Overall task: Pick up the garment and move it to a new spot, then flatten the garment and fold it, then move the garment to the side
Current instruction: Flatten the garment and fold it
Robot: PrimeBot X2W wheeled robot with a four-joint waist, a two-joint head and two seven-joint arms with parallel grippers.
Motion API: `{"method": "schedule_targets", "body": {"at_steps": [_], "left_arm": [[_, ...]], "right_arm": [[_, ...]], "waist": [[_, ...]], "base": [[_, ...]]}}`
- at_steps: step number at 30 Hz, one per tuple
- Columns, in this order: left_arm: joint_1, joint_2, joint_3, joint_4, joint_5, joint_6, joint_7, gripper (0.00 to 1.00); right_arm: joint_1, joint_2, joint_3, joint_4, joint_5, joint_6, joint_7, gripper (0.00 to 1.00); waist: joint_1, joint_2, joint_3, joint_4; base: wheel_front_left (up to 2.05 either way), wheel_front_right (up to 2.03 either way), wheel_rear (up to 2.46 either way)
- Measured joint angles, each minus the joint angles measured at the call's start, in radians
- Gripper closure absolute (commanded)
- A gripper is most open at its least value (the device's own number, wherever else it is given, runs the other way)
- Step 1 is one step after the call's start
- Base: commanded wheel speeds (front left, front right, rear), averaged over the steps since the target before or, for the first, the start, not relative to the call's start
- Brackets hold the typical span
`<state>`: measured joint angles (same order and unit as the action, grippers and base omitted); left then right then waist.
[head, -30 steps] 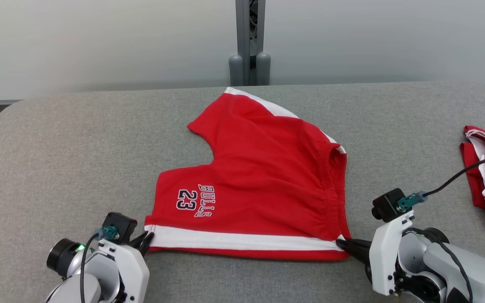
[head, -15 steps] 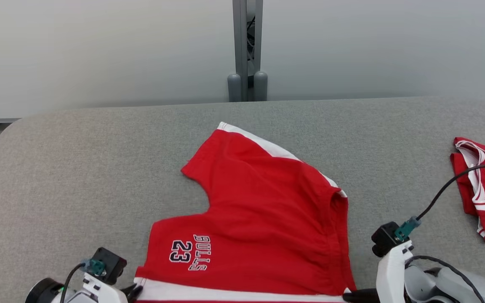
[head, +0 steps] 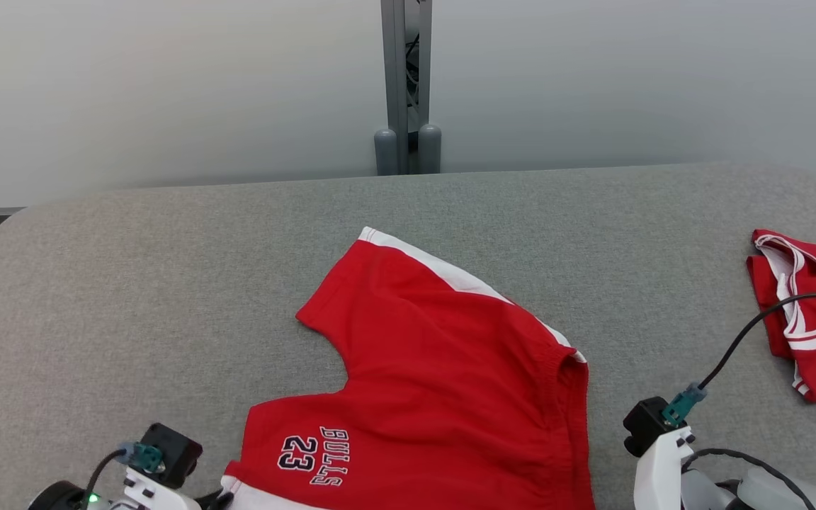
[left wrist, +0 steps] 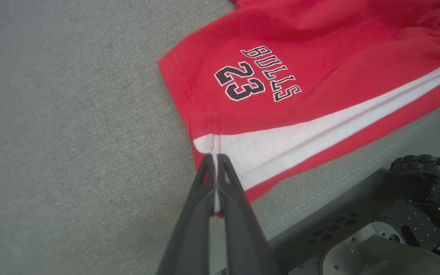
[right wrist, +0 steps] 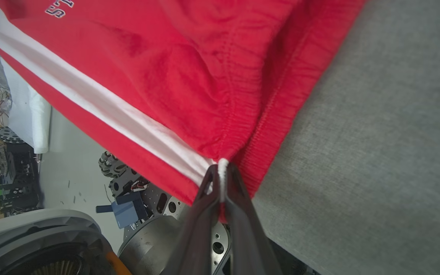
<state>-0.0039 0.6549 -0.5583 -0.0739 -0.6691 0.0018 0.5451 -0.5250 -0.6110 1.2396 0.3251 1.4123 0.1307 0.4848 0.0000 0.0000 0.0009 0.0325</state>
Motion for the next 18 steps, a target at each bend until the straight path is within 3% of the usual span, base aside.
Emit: {"method": "schedule_targets", "body": {"at_steps": [8,18], "left_arm": [[-0.085,0.012,0.086,-0.036,-0.039,0.035,0.006,1.0],[-0.266,-0.01,0.164,0.024,-0.062,0.063,0.007,1.0]], "right_arm": [[-0.023,0.022,-0.086,-0.032,0.037,0.0,-0.018,1.0],[-0.068,0.129,-0.176,-0.047,0.026,0.0,-0.122,1.0]], "waist": [[0.0,0.0,0.019,-0.042],[0.0,0.0,0.069,-0.133]], "base": [[0.0,0.0,0.0],[0.0,0.0,0.0]]}}
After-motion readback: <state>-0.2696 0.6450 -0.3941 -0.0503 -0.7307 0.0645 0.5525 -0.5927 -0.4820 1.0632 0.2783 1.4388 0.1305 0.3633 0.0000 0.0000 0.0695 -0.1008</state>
